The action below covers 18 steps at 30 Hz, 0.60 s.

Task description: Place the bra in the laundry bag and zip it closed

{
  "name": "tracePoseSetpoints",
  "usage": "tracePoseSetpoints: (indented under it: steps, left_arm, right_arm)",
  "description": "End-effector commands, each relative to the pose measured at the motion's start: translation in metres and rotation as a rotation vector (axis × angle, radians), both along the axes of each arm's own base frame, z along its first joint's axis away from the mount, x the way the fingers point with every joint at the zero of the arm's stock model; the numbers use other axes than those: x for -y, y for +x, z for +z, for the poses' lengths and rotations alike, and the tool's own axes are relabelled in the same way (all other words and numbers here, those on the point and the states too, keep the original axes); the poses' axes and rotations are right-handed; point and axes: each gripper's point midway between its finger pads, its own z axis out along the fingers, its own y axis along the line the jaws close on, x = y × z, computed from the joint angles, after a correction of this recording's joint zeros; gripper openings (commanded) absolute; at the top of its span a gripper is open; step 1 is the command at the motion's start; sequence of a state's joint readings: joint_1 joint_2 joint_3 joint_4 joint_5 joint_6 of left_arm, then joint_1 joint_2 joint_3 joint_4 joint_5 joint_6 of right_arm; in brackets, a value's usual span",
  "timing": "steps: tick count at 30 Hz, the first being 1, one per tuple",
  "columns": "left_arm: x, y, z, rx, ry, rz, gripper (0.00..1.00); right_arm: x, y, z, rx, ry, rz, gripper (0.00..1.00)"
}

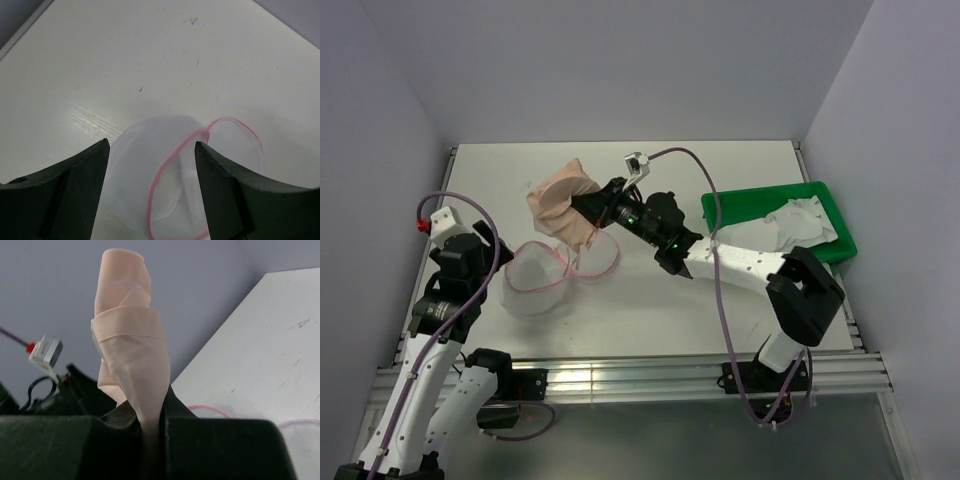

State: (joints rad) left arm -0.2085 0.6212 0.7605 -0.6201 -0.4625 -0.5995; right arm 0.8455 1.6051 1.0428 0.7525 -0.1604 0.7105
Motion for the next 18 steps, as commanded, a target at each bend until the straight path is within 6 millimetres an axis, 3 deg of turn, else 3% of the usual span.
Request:
tracePoseSetpoints:
  steps: [1,9,14,18]
  left_arm:
    - [0.007,0.001,-0.008,-0.021,-0.058,-0.009,0.76]
    - [0.024,0.009,-0.014,-0.051,-0.089,-0.091,0.63]
    - [0.028,0.015,-0.032,-0.112,-0.081,-0.111,0.61]
    - [0.031,0.016,-0.046,-0.139,-0.089,-0.121,0.59]
  right_arm:
    - [0.001,0.025,0.046,0.004,0.267,-0.164,0.0]
    - [-0.032,0.023,0.019,-0.023,0.305,-0.238,0.0]
    - [-0.051,0.032,-0.012,-0.047,0.289,-0.248,0.0]
    - [-0.055,0.028,-0.025,-0.055,0.264,-0.261,0.0]
